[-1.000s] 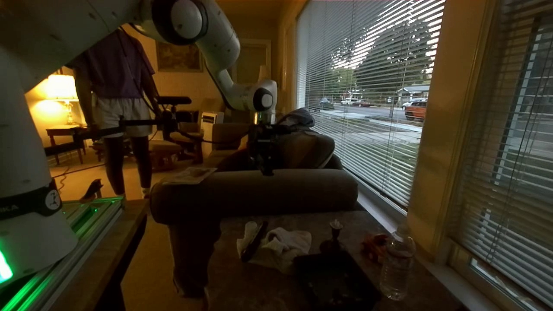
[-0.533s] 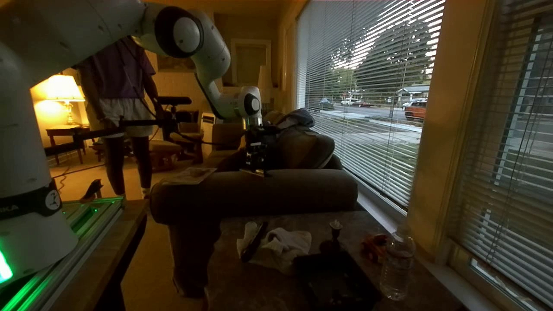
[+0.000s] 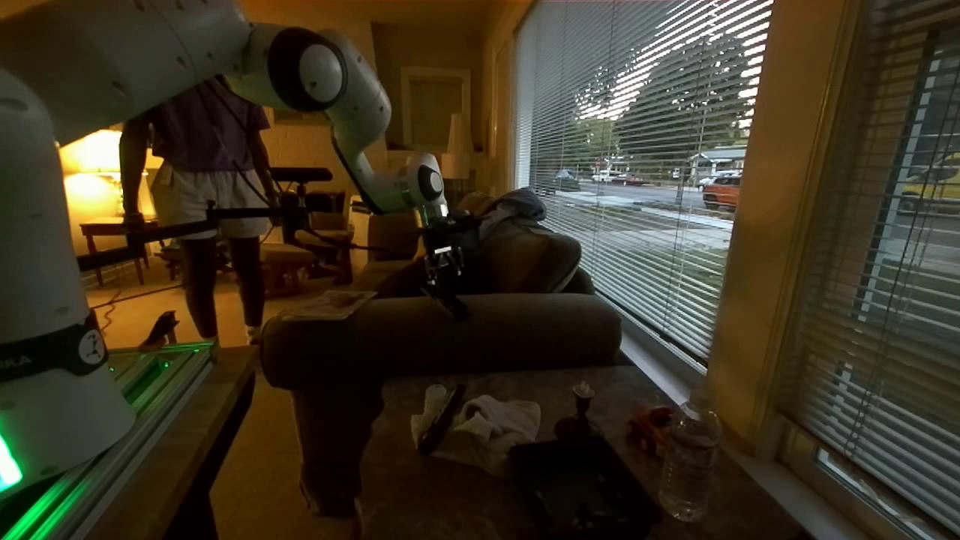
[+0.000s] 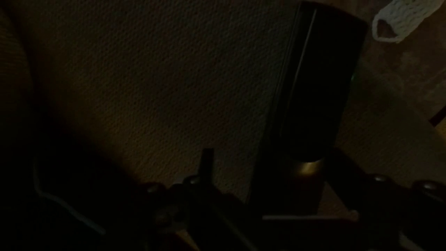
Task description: Put the black object on the arm rest
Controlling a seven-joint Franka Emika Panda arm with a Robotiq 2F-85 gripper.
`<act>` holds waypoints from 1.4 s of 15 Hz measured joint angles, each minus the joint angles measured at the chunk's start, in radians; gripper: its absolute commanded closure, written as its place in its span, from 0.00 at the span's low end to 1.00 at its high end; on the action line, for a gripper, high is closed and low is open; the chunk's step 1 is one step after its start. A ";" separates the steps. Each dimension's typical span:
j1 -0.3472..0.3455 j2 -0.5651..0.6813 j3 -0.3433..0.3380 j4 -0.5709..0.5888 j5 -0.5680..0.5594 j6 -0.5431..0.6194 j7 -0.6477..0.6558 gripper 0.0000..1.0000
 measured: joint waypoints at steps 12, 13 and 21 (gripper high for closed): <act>-0.004 -0.058 0.037 0.100 0.158 -0.279 0.140 0.00; -0.009 -0.065 0.037 0.102 0.180 -0.281 0.173 0.00; -0.042 -0.102 0.016 0.097 0.223 -0.126 0.494 0.00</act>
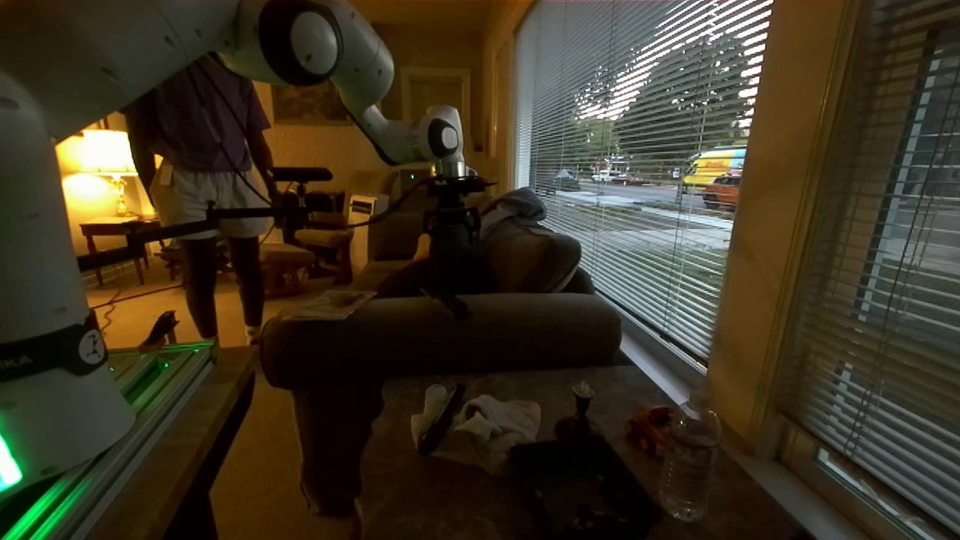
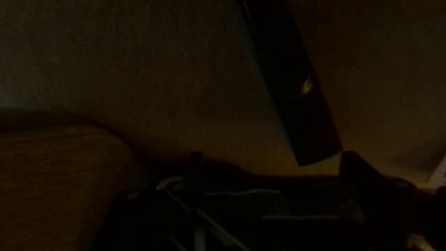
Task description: Put the black object on the arm rest
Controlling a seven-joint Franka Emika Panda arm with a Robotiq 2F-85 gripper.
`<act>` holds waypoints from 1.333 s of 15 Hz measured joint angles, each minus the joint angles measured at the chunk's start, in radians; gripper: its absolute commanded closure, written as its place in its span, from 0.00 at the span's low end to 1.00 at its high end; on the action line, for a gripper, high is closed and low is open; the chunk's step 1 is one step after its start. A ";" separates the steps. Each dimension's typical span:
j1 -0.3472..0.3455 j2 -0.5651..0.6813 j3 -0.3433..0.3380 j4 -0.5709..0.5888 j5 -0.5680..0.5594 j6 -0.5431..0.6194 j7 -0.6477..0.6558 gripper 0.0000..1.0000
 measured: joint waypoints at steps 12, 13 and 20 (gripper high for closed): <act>-0.101 -0.258 0.030 -0.160 0.140 -0.174 0.140 0.00; -0.113 -0.280 0.040 -0.179 0.168 -0.180 0.144 0.00; -0.124 -0.307 0.052 -0.220 0.185 -0.181 0.158 0.00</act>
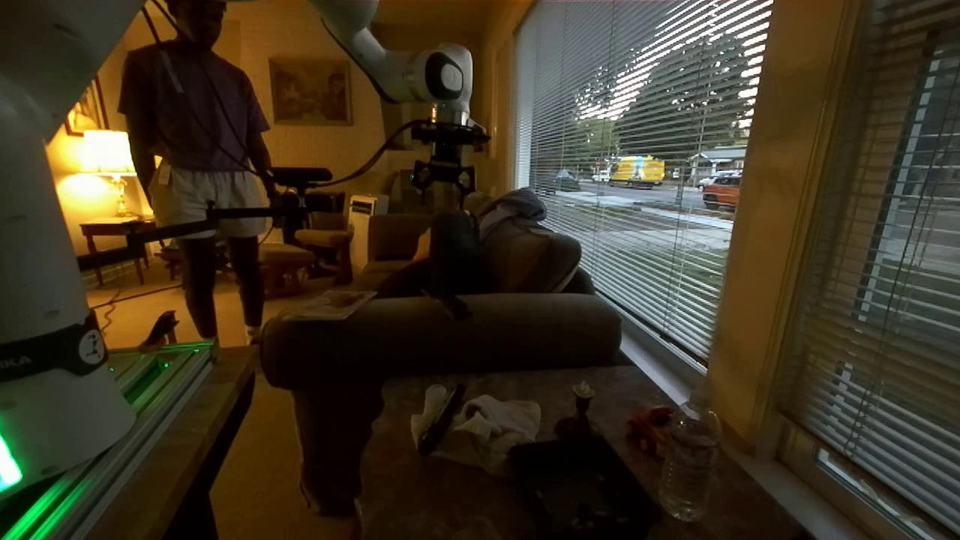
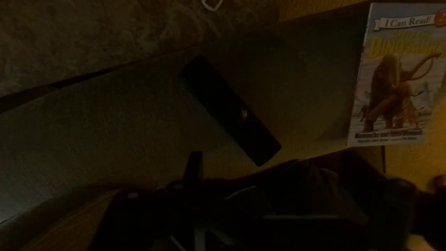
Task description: Put the black object on the arm rest
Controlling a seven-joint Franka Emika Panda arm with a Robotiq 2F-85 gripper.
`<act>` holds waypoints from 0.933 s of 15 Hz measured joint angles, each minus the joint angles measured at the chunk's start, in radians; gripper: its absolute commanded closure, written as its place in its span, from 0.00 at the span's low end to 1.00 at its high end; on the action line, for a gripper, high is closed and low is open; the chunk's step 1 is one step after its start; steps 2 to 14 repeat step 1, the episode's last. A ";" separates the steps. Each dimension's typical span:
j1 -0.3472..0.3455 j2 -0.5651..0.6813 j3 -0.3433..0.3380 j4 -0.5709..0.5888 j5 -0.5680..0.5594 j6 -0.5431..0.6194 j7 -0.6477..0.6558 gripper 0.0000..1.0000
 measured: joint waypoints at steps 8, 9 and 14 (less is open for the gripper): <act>0.000 0.000 0.000 -0.001 0.000 0.000 0.000 0.00; 0.000 0.000 0.000 -0.001 0.000 0.000 0.000 0.00; 0.000 0.000 0.000 -0.001 0.000 0.000 0.000 0.00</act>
